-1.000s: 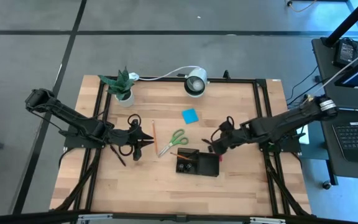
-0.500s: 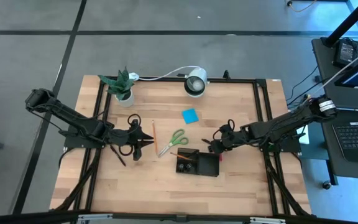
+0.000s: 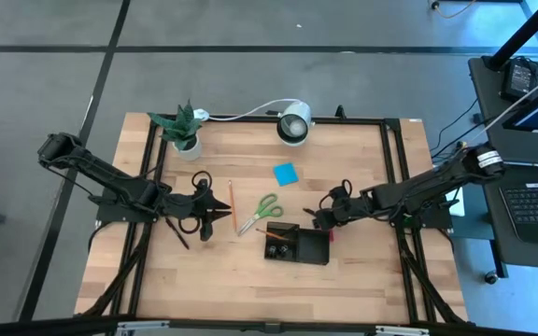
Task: Pick and place office supplies into organizer
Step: Put the binder clip into the desk organizer
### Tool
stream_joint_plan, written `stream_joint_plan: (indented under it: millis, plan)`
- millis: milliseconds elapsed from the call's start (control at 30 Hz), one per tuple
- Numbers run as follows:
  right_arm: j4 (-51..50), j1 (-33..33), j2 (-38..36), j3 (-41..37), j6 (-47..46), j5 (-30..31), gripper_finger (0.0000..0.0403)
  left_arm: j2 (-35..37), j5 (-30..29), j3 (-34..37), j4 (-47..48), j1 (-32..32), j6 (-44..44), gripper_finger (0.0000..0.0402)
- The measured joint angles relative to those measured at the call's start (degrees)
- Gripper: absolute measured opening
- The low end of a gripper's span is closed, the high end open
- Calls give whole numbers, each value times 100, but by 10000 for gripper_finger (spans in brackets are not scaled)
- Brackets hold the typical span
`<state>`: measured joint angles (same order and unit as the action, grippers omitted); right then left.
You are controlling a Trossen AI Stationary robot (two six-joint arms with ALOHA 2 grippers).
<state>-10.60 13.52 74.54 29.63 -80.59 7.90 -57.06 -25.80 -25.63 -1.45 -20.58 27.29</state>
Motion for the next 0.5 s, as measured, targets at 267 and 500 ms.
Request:
stream_joint_plan:
  millis: [267,500]
  plan:
    - [610,4,622,0,13,-3,141,0,0,0,2,1,1,75]
    - [541,4,705,0,8,-41,136,0,0,0,6,2,-1,75]
